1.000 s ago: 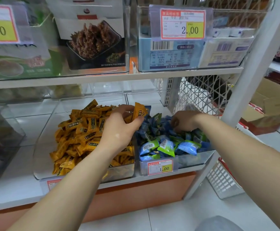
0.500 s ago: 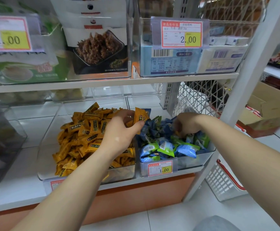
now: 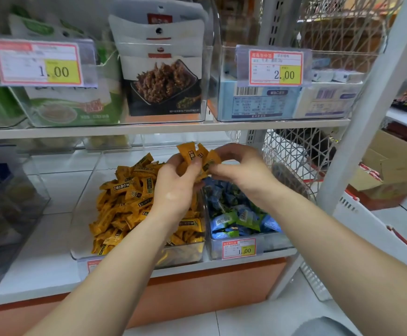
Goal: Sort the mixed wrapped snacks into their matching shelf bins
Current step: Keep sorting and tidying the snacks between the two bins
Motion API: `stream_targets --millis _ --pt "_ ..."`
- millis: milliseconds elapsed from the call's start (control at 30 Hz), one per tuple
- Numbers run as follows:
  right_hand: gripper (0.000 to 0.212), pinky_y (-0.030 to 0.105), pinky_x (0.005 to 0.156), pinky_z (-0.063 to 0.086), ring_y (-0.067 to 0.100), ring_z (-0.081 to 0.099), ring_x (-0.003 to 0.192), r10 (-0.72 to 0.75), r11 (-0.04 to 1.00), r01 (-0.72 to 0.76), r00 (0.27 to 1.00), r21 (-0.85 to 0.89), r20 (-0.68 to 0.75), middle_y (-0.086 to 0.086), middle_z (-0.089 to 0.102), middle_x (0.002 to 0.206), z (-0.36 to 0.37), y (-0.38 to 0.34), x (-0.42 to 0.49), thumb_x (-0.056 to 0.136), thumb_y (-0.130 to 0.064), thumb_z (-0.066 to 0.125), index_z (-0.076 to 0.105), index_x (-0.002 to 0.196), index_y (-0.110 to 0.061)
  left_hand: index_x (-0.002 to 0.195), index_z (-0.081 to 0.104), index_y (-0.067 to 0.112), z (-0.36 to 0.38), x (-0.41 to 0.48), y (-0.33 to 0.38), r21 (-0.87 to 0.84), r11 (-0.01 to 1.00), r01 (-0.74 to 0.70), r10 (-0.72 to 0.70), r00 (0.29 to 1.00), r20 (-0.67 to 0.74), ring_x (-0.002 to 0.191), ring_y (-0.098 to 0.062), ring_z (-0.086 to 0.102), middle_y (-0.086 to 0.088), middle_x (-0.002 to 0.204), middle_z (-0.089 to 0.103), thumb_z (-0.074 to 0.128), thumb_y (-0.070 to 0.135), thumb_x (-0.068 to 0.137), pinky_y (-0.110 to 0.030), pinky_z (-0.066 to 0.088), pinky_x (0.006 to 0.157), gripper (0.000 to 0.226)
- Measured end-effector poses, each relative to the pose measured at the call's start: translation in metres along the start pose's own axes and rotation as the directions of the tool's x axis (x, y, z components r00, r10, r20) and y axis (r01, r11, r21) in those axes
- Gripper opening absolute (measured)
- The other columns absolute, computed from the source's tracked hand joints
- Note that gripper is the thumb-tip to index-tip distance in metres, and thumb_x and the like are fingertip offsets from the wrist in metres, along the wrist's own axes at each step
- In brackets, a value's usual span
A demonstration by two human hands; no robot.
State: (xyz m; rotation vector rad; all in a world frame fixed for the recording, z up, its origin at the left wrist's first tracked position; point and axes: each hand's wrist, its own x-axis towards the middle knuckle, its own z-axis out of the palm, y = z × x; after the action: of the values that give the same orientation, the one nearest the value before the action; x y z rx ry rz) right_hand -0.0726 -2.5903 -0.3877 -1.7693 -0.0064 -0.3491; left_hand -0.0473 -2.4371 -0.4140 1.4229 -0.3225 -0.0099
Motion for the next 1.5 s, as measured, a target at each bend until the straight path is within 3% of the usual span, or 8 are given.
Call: stream_targets --millis 200,333,467,733,1133,1300,1400,1500 --pt "0.029 0.032 0.082 0.06 0.021 0.073 0.094 0.103 0.991 -0.103 0.995 0.09 0.005 0.0 0.076 0.095 0.024 -0.008 0.009 0.084 -0.016 0.078 0.068 0.111 -0.021 0.124 0.063 0.023 -0.045 0.015 -0.001 0.359 0.932 -0.044 0.105 0.983 -0.151 0.096 -0.011 0.069 0.006 0.109 0.072 0.064 0.04 0.094 -0.043 0.058 0.087 0.035" --pt "0.009 0.021 0.08 0.049 -0.007 0.062 0.093 -0.041 0.951 0.033 0.999 -0.309 -0.017 -0.021 0.072 0.096 0.005 0.004 0.008 0.087 -0.042 0.07 0.073 0.092 -0.035 0.14 0.051 0.026 -0.083 0.021 -0.007 0.862 0.506 -0.023 0.133 0.99 -0.052 0.118 -0.028 0.057 -0.004 0.131 0.061 0.063 0.045 0.092 -0.044 0.05 0.094 0.053" --pt "0.012 0.017 0.078 0.043 0.001 0.061 0.104 0.07 0.818 0.061 0.977 -0.572 0.203 -0.02 0.066 0.108 -0.012 0.037 -0.013 0.096 -0.035 0.056 0.066 0.099 -0.042 0.149 0.04 0.02 -0.091 0.02 -0.004 0.972 0.233 -0.01 0.17 0.985 -0.03 0.136 -0.038 0.037 -0.011 0.151 0.042 0.058 0.05 0.093 -0.051 0.037 0.107 0.065" --pt "0.066 0.053 0.117 0.021 0.025 0.021 0.149 0.425 0.49 0.232 0.778 -0.841 0.462 -0.009 0.012 0.165 -0.018 0.073 -0.016 0.077 -0.073 0.057 0.044 0.139 -0.054 0.136 0.054 0.025 -0.028 -0.007 0.005 0.914 0.19 -0.358 0.2 0.926 0.321 0.114 -0.026 0.057 -0.003 0.126 0.061 0.051 0.062 0.09 -0.036 0.051 0.082 0.058" --pt "0.055 0.054 0.112 0.026 0.035 0.037 0.135 0.231 0.203 0.201 0.941 -0.958 0.246 0.006 0.03 0.149 -0.049 0.096 0.037 0.083 -0.063 0.062 0.052 0.134 -0.044 0.144 0.036 0.036 -0.022 0.002 -0.03 0.91 0.29 -0.295 -0.064 0.943 0.326 0.126 -0.023 0.05 0.003 0.141 0.052 0.044 0.075 0.084 -0.039 0.051 0.095 0.072" --pt "0.059 0.055 0.116 0.017 0.031 0.015 0.147 0.143 0.423 0.065 0.98 -0.904 0.137 -0.002 0.018 0.159 -0.067 0.084 0.032 0.08 -0.062 0.068 0.051 0.134 -0.048 0.148 0.035 0.033 -0.026 0.004 -0.029 0.893 0.328 -0.309 -0.061 0.936 0.347 0.131 -0.02 0.046 0.004 0.145 0.049 0.046 0.074 0.085 -0.036 0.048 0.097 0.076" --pt "0.044 0.035 0.102 0.038 0.02 0.041 0.135 0.096 0.637 0.208 0.934 -0.742 0.344 -0.011 0.045 0.139 -0.056 0.075 0.015 0.079 -0.063 0.065 0.059 0.121 -0.049 0.146 0.035 0.033 -0.024 0.005 -0.031 0.893 0.321 -0.315 -0.041 0.938 0.345 0.129 -0.02 0.047 0.004 0.143 0.051 0.048 0.072 0.085 -0.035 0.048 0.094 0.074" --pt "0.064 0.045 0.112 0.03 0.021 0.025 0.144 0.296 0.478 0.393 0.77 -0.785 0.565 -0.007 0.034 0.153 -0.036 0.086 0.004 0.076 -0.073 0.061 0.051 0.135 -0.051 0.148 0.035 0.031 -0.02 0.005 -0.032 0.901 0.313 -0.3 -0.036 0.944 0.327 0.132 -0.022 0.046 0.002 0.146 0.049 0.049 0.07 0.084 -0.036 0.047 0.098 0.077"
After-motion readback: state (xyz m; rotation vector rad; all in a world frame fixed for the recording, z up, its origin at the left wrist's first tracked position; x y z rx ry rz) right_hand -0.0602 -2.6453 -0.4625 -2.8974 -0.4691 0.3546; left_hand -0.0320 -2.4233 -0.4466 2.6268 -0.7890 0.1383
